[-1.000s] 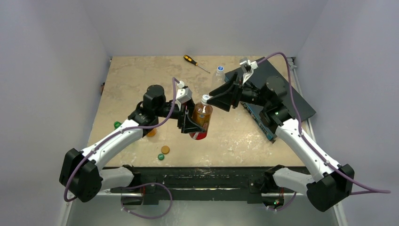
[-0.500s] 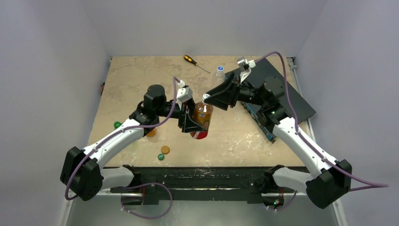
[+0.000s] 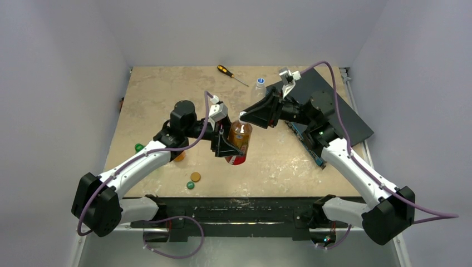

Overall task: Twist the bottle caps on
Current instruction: Screw the bottle cap onto the plastic bottle.

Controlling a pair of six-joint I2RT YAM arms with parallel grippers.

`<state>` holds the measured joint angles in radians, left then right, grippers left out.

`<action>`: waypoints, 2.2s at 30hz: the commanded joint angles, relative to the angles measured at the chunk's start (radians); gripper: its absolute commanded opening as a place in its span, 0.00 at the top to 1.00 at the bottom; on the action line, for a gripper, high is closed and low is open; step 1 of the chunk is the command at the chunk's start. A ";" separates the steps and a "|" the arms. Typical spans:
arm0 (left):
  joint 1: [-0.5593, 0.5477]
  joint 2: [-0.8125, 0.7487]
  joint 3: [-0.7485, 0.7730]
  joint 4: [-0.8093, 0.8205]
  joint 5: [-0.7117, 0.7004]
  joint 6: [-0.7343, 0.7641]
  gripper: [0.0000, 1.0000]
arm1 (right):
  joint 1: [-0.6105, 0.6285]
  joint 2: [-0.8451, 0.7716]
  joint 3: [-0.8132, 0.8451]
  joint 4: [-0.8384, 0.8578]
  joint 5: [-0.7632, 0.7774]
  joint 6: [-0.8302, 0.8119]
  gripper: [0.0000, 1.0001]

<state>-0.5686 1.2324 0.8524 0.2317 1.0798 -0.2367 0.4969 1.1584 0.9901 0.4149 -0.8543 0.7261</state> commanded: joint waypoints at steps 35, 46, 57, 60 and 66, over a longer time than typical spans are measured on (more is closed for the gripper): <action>-0.009 0.027 0.151 -0.230 -0.707 0.130 1.00 | 0.296 0.111 0.351 -0.763 1.026 -0.254 1.00; -0.009 0.022 0.140 -0.308 -0.637 0.201 1.00 | 0.264 0.063 0.395 -0.784 0.934 -0.227 0.17; -0.010 0.009 0.129 -0.310 -0.631 0.227 1.00 | 0.223 0.099 0.402 -0.807 0.986 -0.080 0.28; -0.013 0.007 0.123 -0.307 -0.637 0.230 1.00 | 0.229 0.126 0.415 -0.787 0.963 -0.069 0.33; -0.020 0.004 0.114 -0.307 -0.649 0.232 1.00 | 0.254 0.169 0.443 -0.778 0.990 -0.063 0.36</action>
<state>-0.5838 1.2640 0.9539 -0.0959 0.4408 -0.0284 0.7334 1.3197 1.3750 -0.3836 0.0967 0.6411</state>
